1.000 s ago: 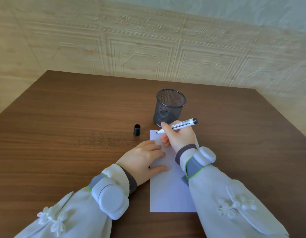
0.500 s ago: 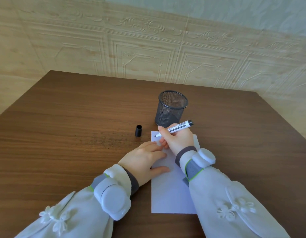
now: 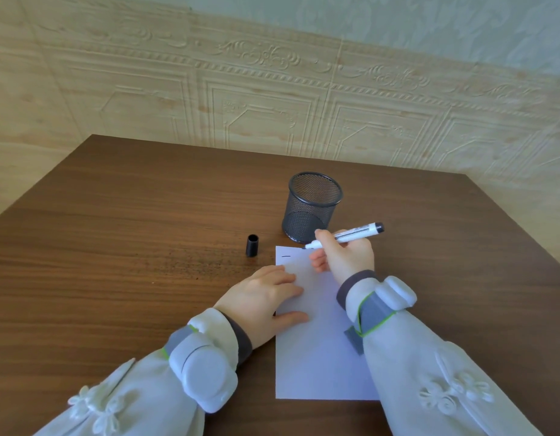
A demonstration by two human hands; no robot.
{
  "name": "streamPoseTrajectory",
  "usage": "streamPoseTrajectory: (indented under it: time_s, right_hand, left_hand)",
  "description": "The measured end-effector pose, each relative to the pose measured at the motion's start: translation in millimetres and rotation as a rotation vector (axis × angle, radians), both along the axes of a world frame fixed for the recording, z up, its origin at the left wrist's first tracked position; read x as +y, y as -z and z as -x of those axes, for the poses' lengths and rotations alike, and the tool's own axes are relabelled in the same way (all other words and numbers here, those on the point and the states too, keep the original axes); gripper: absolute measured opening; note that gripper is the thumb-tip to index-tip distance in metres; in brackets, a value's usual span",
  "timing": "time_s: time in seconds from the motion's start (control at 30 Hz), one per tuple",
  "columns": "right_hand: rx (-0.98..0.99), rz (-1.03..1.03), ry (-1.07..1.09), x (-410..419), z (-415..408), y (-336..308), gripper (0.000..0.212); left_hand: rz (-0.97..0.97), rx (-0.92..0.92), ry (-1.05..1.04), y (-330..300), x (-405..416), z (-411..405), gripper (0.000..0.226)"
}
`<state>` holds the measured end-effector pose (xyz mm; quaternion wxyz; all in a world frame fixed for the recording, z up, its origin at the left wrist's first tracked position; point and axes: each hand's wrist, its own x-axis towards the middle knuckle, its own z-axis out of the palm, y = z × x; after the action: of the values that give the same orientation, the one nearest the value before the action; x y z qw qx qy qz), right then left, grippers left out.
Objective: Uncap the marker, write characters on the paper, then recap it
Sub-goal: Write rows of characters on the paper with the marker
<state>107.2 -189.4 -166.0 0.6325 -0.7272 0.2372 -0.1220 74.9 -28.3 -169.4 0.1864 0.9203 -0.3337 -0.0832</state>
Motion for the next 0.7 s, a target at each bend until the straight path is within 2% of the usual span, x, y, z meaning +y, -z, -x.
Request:
streamPoseTrajectory:
  time_s: [0.7]
  right_hand:
    - [-0.084,0.039,-0.125,-3,8,10,0.017]
  left_hand:
    - [0.032,-0.015,0.002,3,0,-1,0.051]
